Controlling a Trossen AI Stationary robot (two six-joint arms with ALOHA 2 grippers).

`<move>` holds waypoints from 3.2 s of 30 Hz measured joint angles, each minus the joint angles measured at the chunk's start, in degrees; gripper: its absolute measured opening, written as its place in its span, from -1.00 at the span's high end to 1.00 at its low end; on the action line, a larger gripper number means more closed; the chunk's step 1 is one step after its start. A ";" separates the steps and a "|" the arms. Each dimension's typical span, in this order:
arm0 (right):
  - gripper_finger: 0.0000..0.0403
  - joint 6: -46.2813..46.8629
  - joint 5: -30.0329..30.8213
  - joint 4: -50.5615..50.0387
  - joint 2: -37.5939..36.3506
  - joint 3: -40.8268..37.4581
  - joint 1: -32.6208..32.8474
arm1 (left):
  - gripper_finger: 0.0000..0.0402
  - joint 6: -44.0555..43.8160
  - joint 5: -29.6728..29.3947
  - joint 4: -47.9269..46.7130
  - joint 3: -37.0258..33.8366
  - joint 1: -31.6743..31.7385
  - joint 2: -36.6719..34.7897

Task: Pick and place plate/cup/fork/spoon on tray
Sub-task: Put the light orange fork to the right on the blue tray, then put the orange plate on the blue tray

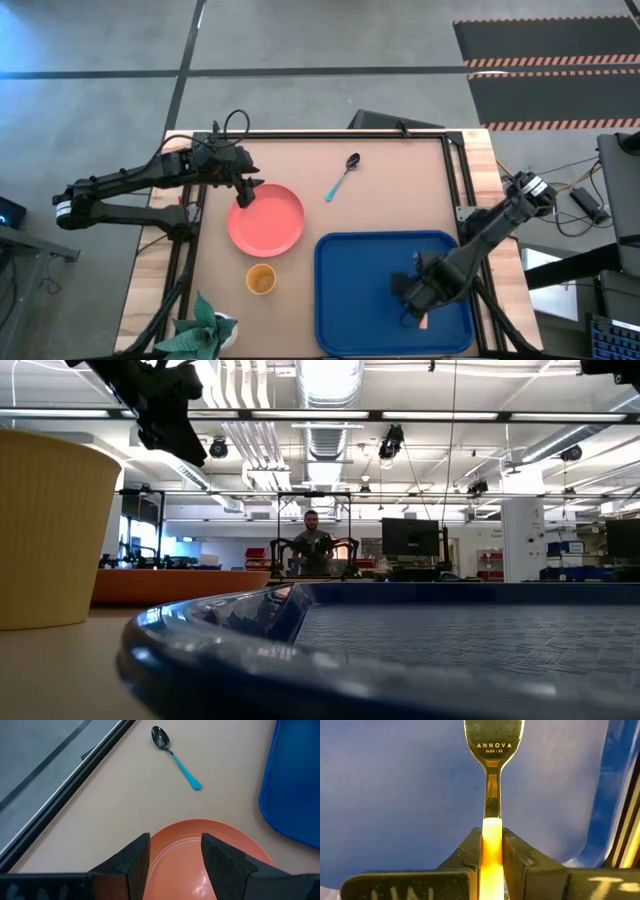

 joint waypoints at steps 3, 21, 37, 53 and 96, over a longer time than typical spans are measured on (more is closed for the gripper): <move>0.84 -0.16 -0.24 -0.95 -0.35 -1.40 0.43 | 0.20 0.27 0.02 0.00 0.00 0.01 0.00; 0.84 0.39 -5.14 17.51 -7.01 -23.10 6.47 | 0.20 0.02 0.16 -0.09 0.00 0.00 0.00; 0.82 0.80 -7.20 27.54 -4.75 -27.93 9.17 | 0.20 -1.48 0.16 -0.02 0.00 0.02 0.00; 0.28 0.82 -1.57 27.03 -5.20 -23.86 7.57 | 0.20 -1.54 0.13 0.08 0.11 0.00 0.00; 0.32 -51.73 52.69 4.41 -5.05 12.71 -7.43 | -0.02 4.26 1.01 -0.53 1.30 3.39 23.27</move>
